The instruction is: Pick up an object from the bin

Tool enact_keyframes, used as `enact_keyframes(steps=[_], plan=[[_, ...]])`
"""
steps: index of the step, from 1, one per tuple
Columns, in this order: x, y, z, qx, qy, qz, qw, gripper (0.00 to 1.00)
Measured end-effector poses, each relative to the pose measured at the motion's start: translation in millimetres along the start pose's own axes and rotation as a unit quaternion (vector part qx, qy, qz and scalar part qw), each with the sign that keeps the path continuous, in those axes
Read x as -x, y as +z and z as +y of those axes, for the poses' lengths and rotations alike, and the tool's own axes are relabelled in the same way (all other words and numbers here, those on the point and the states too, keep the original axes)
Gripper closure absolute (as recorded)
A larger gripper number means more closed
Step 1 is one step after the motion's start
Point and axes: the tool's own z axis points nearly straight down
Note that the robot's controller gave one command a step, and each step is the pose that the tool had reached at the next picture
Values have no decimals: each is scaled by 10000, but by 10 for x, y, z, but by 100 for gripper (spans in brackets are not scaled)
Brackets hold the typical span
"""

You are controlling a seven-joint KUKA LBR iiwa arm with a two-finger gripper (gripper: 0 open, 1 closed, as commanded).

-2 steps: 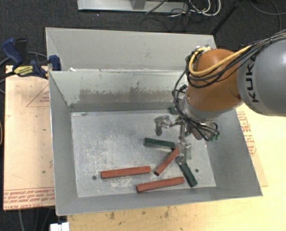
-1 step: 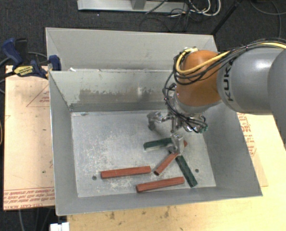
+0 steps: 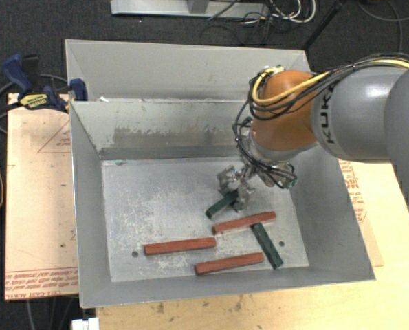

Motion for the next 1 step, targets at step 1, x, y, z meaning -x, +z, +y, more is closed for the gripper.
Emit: enact_keyframes(steps=[1], plan=[[-241, -1456, -92, -21, -100, -18, 9999, 100]])
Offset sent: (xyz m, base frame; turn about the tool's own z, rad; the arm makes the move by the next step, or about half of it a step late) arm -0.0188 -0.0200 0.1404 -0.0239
